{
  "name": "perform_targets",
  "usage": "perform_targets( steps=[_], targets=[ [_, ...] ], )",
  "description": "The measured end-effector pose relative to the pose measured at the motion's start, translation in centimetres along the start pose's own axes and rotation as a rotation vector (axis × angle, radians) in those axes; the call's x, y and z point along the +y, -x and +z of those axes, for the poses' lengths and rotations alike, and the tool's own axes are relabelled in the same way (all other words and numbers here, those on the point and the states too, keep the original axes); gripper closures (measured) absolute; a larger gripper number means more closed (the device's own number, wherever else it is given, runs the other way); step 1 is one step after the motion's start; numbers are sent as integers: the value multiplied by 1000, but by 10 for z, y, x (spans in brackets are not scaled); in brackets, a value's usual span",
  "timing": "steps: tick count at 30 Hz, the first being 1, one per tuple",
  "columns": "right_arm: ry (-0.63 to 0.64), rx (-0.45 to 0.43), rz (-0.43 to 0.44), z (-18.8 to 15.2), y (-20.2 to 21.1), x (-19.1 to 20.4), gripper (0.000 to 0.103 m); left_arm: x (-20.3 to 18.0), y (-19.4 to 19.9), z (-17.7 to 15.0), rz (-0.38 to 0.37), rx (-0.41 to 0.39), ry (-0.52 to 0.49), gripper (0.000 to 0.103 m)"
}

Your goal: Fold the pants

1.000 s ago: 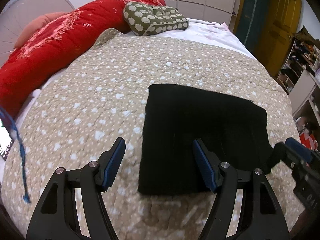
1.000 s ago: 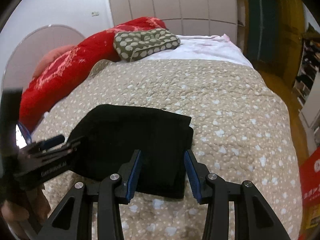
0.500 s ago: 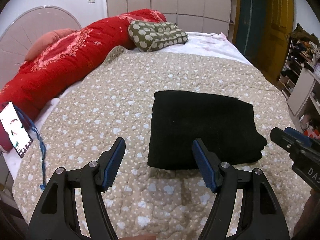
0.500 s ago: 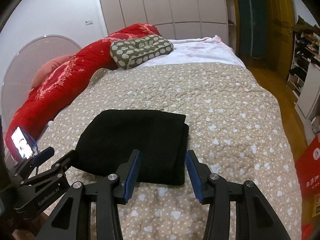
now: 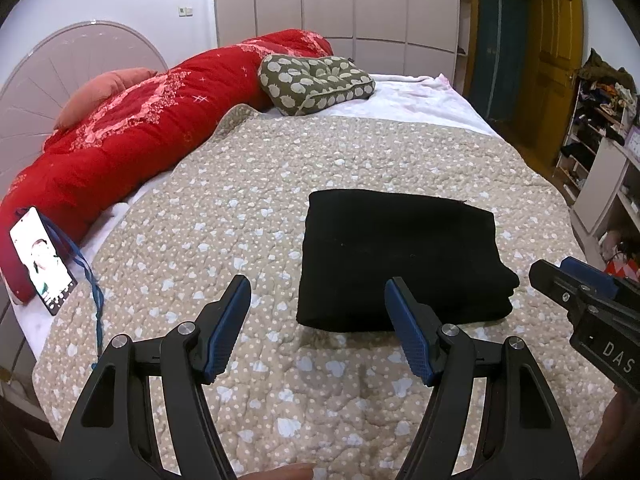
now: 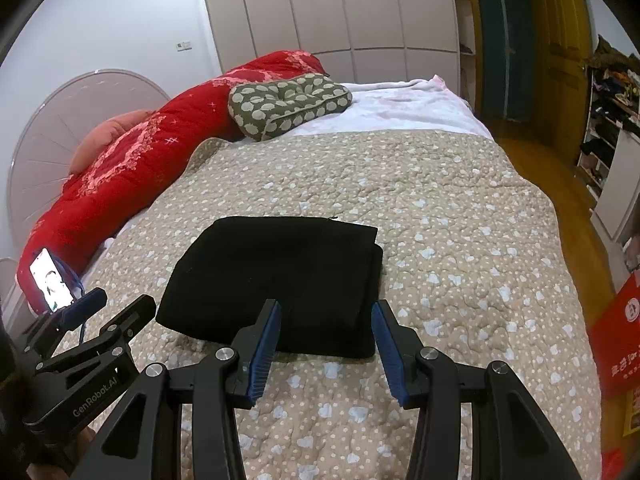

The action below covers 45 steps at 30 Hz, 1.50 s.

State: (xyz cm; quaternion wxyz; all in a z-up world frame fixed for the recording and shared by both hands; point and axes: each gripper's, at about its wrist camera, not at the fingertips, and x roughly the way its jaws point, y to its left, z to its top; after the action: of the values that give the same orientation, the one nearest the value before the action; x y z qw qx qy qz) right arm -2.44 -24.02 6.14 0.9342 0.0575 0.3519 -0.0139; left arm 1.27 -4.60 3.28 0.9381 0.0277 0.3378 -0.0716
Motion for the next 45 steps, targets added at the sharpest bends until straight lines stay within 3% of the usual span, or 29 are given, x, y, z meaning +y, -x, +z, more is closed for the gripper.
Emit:
perform_targets(
  steps=[45],
  targets=[
    [32,27,15,-4,-6,13,57,1,-3,-3,8,18,-11,33]
  ],
)
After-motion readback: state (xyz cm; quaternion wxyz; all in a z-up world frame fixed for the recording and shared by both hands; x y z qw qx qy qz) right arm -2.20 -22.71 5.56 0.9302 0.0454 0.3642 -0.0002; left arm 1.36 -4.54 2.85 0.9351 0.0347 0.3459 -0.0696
